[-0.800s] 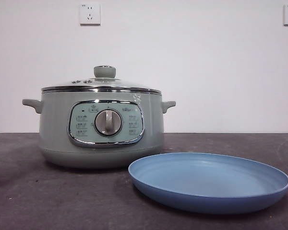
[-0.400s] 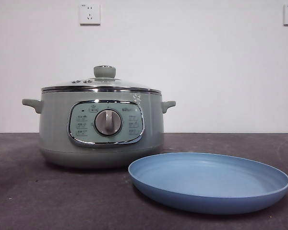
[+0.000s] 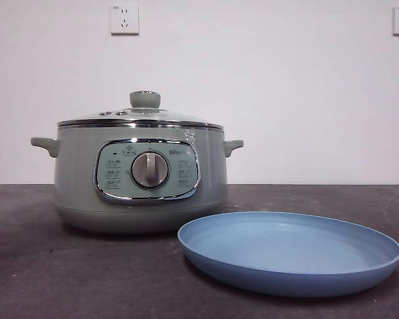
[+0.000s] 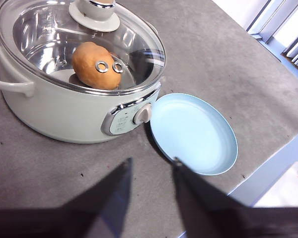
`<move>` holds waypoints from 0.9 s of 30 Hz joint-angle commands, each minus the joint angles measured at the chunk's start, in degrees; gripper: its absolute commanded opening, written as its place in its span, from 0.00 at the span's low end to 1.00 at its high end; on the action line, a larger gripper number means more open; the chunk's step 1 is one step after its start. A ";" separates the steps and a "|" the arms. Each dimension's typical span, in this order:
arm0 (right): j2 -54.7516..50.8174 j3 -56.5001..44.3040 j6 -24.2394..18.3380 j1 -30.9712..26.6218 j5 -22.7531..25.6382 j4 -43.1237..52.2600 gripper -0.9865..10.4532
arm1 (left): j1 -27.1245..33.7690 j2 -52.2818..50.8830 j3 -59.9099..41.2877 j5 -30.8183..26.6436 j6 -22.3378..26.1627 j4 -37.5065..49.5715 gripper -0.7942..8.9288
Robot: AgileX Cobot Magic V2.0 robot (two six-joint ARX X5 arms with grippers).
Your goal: Take the potato out from the steamer,put the potato on the plate,close the lid
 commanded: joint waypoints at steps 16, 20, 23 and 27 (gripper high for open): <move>0.00 0.17 -0.48 0.09 0.11 0.44 0.66 | -0.09 4.20 3.37 -0.81 -1.92 10.47 0.79; 0.02 0.17 -0.48 0.09 0.11 0.44 0.66 | -1.86 10.03 7.61 -2.45 -1.29 12.66 0.79; 0.02 0.17 -0.48 0.09 0.11 0.44 0.66 | -4.00 15.65 11.47 -3.37 -0.81 15.19 0.79; 0.02 0.17 -0.48 0.09 0.11 0.46 0.66 | -7.93 24.15 17.09 -7.23 1.60 17.51 0.79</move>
